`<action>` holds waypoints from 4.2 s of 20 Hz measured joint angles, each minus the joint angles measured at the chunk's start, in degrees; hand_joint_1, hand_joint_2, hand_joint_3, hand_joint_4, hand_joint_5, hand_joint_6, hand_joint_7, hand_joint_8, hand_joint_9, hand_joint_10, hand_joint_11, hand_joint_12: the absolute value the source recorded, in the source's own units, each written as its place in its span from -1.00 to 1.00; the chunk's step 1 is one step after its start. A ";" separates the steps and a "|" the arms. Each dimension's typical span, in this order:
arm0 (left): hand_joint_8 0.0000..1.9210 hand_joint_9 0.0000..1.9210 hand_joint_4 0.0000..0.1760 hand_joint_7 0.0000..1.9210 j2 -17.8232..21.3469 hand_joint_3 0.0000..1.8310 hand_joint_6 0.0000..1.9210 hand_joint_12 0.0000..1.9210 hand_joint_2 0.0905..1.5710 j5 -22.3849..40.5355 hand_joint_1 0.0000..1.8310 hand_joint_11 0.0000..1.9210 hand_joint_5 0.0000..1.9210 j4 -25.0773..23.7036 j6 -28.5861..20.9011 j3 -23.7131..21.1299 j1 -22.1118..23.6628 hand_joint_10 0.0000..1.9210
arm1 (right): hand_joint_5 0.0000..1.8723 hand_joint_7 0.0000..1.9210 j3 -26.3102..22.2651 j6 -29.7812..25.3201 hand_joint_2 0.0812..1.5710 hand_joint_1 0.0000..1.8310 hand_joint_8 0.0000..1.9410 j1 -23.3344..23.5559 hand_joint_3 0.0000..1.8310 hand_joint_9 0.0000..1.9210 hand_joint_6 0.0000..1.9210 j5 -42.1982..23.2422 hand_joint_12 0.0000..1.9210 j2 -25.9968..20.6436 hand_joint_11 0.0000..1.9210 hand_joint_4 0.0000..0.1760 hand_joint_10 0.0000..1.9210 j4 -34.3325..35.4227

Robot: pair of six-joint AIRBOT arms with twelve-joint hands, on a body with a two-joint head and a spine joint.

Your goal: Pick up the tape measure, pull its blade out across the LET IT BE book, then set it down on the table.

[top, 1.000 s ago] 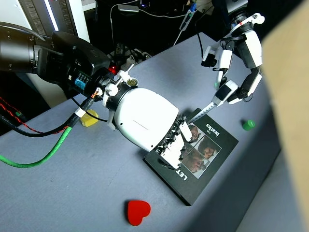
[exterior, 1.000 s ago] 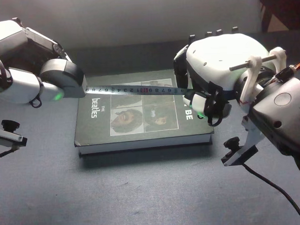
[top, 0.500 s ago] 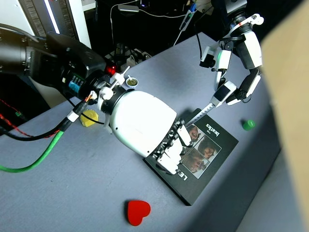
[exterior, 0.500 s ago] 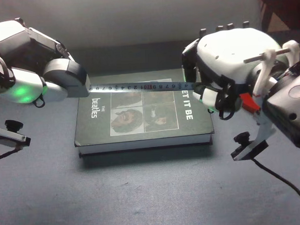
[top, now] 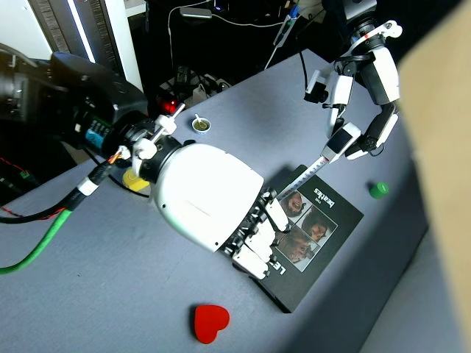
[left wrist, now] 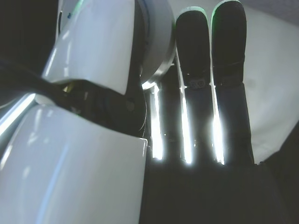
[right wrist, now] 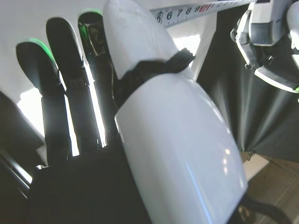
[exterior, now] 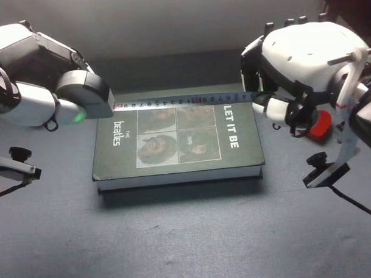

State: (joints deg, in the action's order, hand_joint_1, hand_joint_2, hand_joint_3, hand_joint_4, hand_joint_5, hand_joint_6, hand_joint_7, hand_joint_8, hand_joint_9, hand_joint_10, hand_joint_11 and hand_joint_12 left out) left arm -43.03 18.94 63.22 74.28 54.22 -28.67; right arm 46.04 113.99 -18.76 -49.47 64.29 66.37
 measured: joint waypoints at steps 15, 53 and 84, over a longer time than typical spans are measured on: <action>-0.01 0.02 -1.00 -0.02 -0.11 -1.00 0.01 0.13 0.38 -0.02 0.50 -0.10 -0.04 0.17 -0.22 0.00 0.04 0.23 | -0.19 -0.03 2.19 -3.15 0.49 0.30 0.19 -2.21 -1.00 -0.22 0.33 4.15 0.58 -4.70 -0.40 -1.00 0.06 -2.95; -0.02 0.01 -1.00 -0.02 -0.31 -1.00 0.03 0.16 0.38 1.22 0.50 -0.12 -0.05 0.11 0.63 0.31 0.46 0.24 | -0.26 -0.26 4.07 -4.24 0.58 0.19 -0.20 -4.52 -1.00 -0.39 0.46 5.57 0.44 -8.81 -0.57 -1.00 -0.06 -3.89; -0.03 0.00 -1.00 0.00 -3.30 -1.00 0.01 0.16 0.38 -3.06 0.50 -0.13 -0.04 -9.90 -24.00 10.86 -10.88 0.25 | -0.90 -0.92 -13.55 -1.14 0.16 -1.00 -1.00 2.12 -1.00 -0.92 -0.99 -1.40 -0.47 -6.71 -1.00 -1.00 -1.00 2.23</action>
State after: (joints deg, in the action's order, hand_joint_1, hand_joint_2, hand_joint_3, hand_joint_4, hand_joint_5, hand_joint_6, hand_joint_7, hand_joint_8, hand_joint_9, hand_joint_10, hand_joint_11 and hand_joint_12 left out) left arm -46.33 15.88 53.32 50.28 65.08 -39.55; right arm 32.49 112.86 -16.64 -50.87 57.58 68.60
